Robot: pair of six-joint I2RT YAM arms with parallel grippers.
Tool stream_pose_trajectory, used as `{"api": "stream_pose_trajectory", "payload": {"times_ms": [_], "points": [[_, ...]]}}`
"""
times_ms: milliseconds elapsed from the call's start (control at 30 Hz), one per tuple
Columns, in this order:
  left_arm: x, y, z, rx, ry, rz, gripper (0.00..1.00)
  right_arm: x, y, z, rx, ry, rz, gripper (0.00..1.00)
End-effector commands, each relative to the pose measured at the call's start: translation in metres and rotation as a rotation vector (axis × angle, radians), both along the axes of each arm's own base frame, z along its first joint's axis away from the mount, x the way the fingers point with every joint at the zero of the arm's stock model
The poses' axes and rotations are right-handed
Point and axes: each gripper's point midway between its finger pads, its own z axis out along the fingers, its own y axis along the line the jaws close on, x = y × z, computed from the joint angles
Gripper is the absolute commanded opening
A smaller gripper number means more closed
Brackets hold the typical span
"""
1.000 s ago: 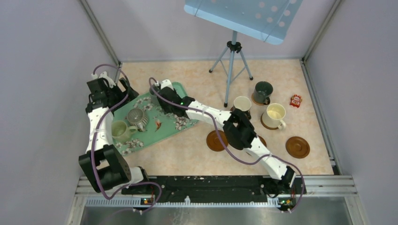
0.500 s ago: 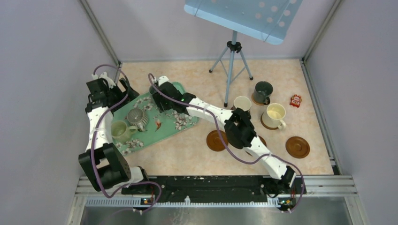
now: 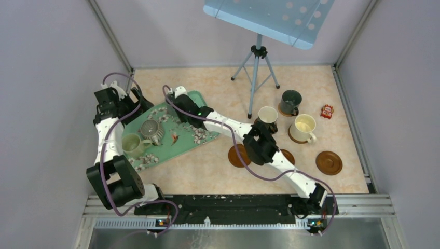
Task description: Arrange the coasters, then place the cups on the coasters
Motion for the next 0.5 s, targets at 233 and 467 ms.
{"api": "stream_pose_trajectory", "payload": {"times_ms": [233,467], "points": [[0.002,0.002,0.001,-0.037,-0.015,-0.006,0.99,-0.005,-0.026,0.053,0.005,-0.077,0.058,0.00],[0.001,0.002,0.003,-0.042,-0.019,-0.008,0.99,-0.038,-0.055,0.042,-0.076,-0.011,0.140,0.00]]}}
